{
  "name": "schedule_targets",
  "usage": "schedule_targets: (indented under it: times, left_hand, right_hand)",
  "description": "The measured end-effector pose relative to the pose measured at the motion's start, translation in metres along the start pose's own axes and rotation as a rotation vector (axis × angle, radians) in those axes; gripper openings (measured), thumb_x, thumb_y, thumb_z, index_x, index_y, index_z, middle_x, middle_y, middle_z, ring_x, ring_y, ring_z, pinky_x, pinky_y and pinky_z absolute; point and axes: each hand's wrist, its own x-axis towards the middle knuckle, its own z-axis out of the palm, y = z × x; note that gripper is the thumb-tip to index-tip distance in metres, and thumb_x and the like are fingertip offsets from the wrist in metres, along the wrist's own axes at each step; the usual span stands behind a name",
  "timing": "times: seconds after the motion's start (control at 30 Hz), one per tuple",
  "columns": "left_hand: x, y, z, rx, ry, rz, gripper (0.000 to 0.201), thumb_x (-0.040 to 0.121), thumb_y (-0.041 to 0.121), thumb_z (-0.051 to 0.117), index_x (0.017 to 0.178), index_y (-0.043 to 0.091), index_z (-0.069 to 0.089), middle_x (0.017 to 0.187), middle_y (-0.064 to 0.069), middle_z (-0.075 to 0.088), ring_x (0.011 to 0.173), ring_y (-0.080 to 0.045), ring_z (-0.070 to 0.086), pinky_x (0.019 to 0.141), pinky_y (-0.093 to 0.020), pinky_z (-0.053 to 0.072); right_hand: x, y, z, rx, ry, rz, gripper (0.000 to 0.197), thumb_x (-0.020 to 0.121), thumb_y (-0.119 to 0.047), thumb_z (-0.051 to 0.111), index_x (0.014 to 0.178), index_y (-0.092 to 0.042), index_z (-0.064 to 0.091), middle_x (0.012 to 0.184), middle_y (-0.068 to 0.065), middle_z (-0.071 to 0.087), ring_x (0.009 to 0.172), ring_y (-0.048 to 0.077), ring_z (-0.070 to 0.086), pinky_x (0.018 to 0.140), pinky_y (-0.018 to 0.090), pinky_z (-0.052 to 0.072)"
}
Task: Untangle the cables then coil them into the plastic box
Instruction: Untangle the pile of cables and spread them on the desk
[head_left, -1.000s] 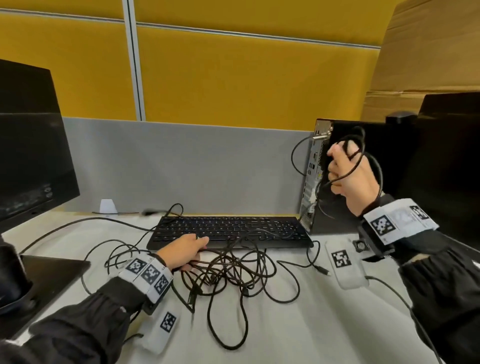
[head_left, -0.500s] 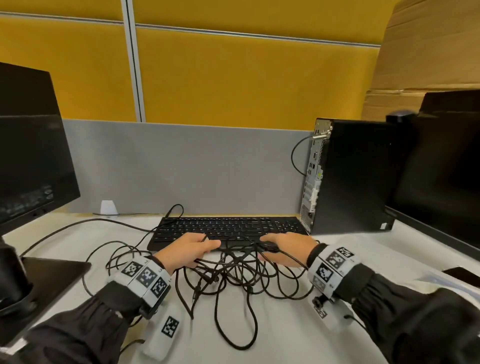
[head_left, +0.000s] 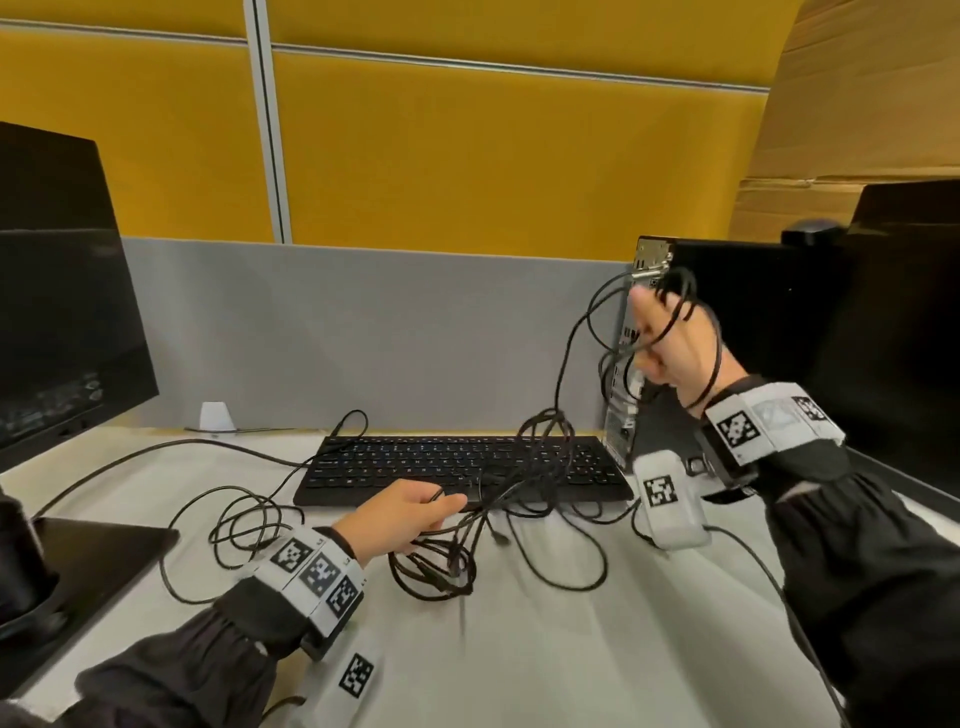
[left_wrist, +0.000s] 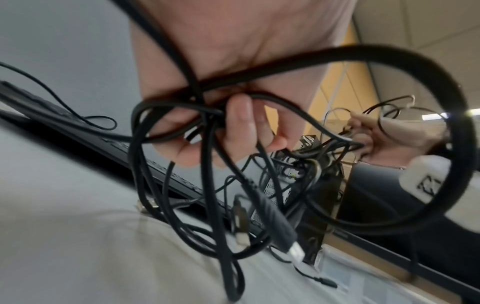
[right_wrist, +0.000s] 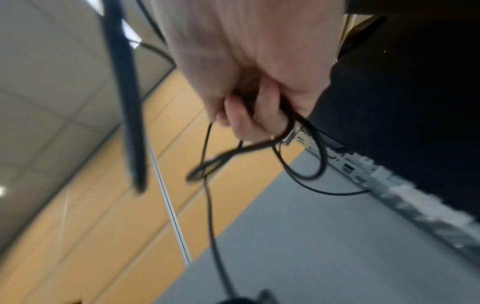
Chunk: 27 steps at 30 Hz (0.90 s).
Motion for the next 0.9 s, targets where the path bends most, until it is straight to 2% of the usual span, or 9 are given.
schedule_targets:
  times: [0.13,0.23,0.33,0.43,0.5,0.6,0.7,0.8,0.9]
  left_hand:
    - [0.002,-0.003,0.004,0.137,-0.039,0.021,0.040,0.090,0.044,0.053,0.059,0.022,0.040,0.048,0.011,0.035,0.048,-0.007,0.032,0.048,-0.018,0.031]
    - [0.002,-0.006,0.001,0.371,-0.058,0.010,0.039,0.087,0.049,0.055,0.062,0.022,0.045,0.058,0.010,0.045,0.050,-0.007,0.039,0.051,-0.021,0.032]
    - [-0.003,0.003,-0.001,0.543,-0.024,-0.014,0.031,0.085,0.048,0.058,0.073,0.022,0.045,0.071,0.007,0.047,0.063,-0.009,0.043,0.061,-0.024,0.037]
    - [-0.009,0.027,-0.004,0.593,0.182,0.118,0.034,0.084,0.047,0.059,0.107,0.026,0.046,0.102,0.005,0.047,0.094,-0.011,0.049,0.090,-0.035,0.045]
    - [-0.008,0.051,0.001,0.430,0.313,0.267,0.057,0.082,0.051,0.060,0.129,0.028,0.036,0.124,0.003,0.042,0.118,-0.015,0.042,0.103,-0.043,0.037]
    - [-0.002,0.086,0.011,-0.019,0.185,0.337,0.091,0.076,0.047,0.068,0.145,0.028,0.011,0.145,-0.002,0.029,0.134,-0.017,0.032,0.108,-0.034,0.031]
    - [0.015,0.090,0.020,0.146,-0.021,0.189,0.091,0.078,0.046,0.068,0.145,0.025,0.011,0.139,-0.006,0.044,0.123,-0.021,0.048,0.099,-0.027,0.036]
    - [0.030,0.073,0.022,0.380,-0.123,0.127,0.019,0.093,0.035,0.053,0.103,0.019,0.055,0.095,-0.001,0.064,0.085,-0.015,0.059,0.076,-0.024,0.044]
    - [0.027,0.067,0.018,0.141,-0.133,0.170,0.030,0.100,0.029,0.037,0.086,0.014,0.060,0.074,0.001,0.062,0.054,-0.007,0.051,0.054,-0.016,0.041]
  right_hand:
    - [0.015,-0.020,-0.003,0.261,0.379,0.007,0.038,0.099,-0.035,0.040,0.063,-0.021,0.037,0.044,-0.007,0.033,0.037,0.014,0.049,0.033,0.014,0.020]
    - [0.019,-0.030,-0.005,0.358,0.492,-0.006,0.039,0.100,-0.037,0.036,0.065,-0.020,0.034,0.054,-0.003,0.031,0.046,0.014,0.063,0.031,0.016,0.015]
    - [0.013,-0.038,-0.004,0.421,0.372,-0.013,0.041,0.100,-0.038,0.038,0.064,-0.019,0.036,0.052,-0.004,0.036,0.061,0.019,0.070,0.031,0.015,0.017]
    - [0.001,-0.042,0.001,0.490,0.094,0.026,0.042,0.101,-0.038,0.033,0.065,-0.017,0.039,0.040,-0.008,0.039,0.068,0.017,0.072,0.030,0.013,0.018]
    - [-0.008,-0.046,0.006,0.514,-0.078,0.061,0.041,0.101,-0.038,0.032,0.066,-0.017,0.040,0.039,-0.008,0.042,0.075,0.020,0.072,0.029,0.011,0.020]
    - [-0.018,-0.056,0.016,0.518,-0.229,0.099,0.039,0.099,-0.040,0.034,0.067,-0.018,0.043,0.043,-0.007,0.042,0.094,0.030,0.069,0.029,0.011,0.022]
    - [-0.020,-0.073,0.020,0.566,-0.296,0.024,0.038,0.099,-0.040,0.033,0.069,-0.018,0.042,0.047,-0.005,0.043,0.103,0.037,0.064,0.035,0.015,0.034]
    - [-0.020,-0.089,0.007,0.661,-0.227,-0.080,0.036,0.101,-0.034,0.030,0.071,-0.016,0.041,0.049,-0.003,0.047,0.098,0.036,0.065,0.048,0.018,0.048]
    - [-0.020,-0.080,-0.005,0.562,-0.102,-0.118,0.034,0.101,-0.034,0.033,0.074,-0.018,0.044,0.057,-0.004,0.057,0.100,0.034,0.066,0.045,0.021,0.048]
